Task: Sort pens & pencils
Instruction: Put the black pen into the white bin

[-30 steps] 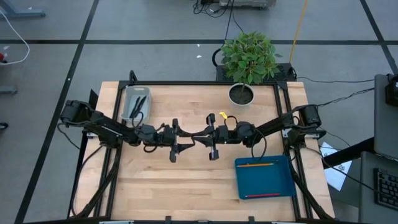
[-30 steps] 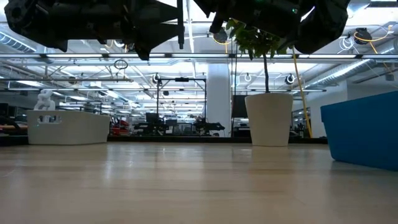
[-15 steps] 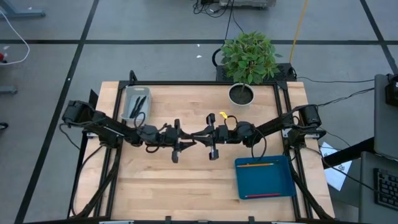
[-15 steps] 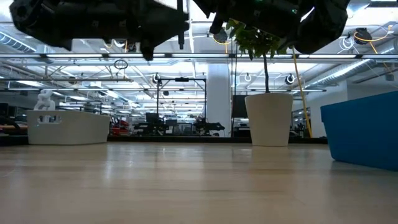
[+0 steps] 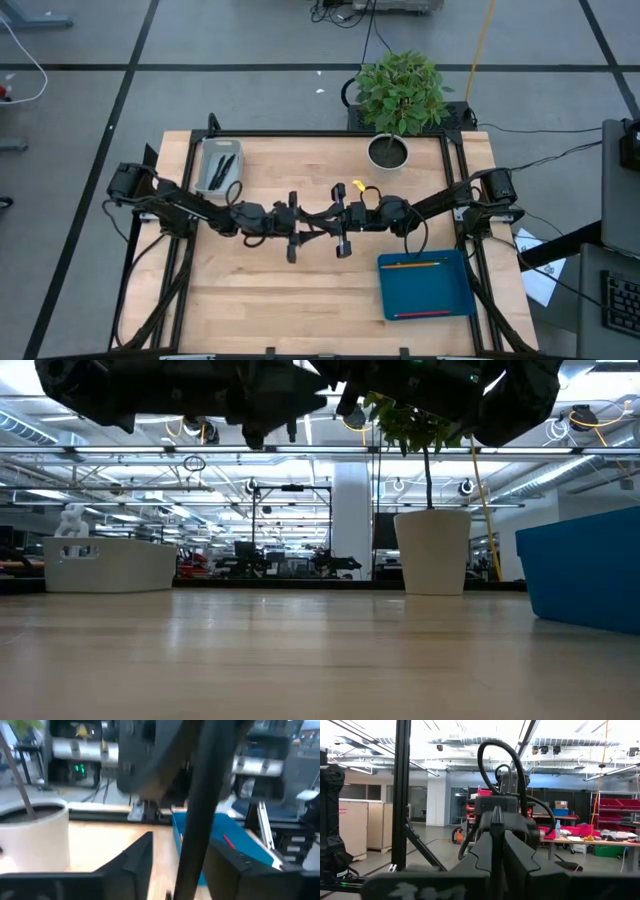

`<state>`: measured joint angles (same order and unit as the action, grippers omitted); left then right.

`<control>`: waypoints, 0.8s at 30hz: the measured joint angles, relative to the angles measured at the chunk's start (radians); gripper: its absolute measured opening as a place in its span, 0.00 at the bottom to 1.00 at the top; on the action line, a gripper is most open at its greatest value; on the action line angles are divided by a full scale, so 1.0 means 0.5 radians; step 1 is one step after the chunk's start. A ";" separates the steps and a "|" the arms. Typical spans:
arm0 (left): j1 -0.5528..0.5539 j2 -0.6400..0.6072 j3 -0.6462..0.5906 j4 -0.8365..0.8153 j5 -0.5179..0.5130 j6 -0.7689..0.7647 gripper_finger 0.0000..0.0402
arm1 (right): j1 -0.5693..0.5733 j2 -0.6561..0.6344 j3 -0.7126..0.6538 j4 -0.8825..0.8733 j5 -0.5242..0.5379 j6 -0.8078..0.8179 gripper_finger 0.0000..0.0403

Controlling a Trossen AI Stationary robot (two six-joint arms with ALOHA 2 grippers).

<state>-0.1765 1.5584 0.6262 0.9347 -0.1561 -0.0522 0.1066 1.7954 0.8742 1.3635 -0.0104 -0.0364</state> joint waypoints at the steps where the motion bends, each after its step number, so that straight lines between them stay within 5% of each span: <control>1: -0.004 -0.008 0.000 0.012 -0.003 0.016 0.36 | 0.000 0.000 0.000 0.001 0.000 0.000 0.03; 8: -0.016 -0.178 -0.075 -0.154 -0.010 0.038 0.18 | 0.000 0.000 0.000 0.000 -0.003 -0.006 0.03; 24: -0.021 -0.223 -0.108 -0.193 -0.077 0.005 0.08 | -0.002 0.002 0.000 -0.018 0.017 0.006 0.03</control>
<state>-0.1867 1.4467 0.5720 0.8383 -0.1947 -0.0497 0.1055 1.7962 0.8741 1.3544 -0.0019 -0.0332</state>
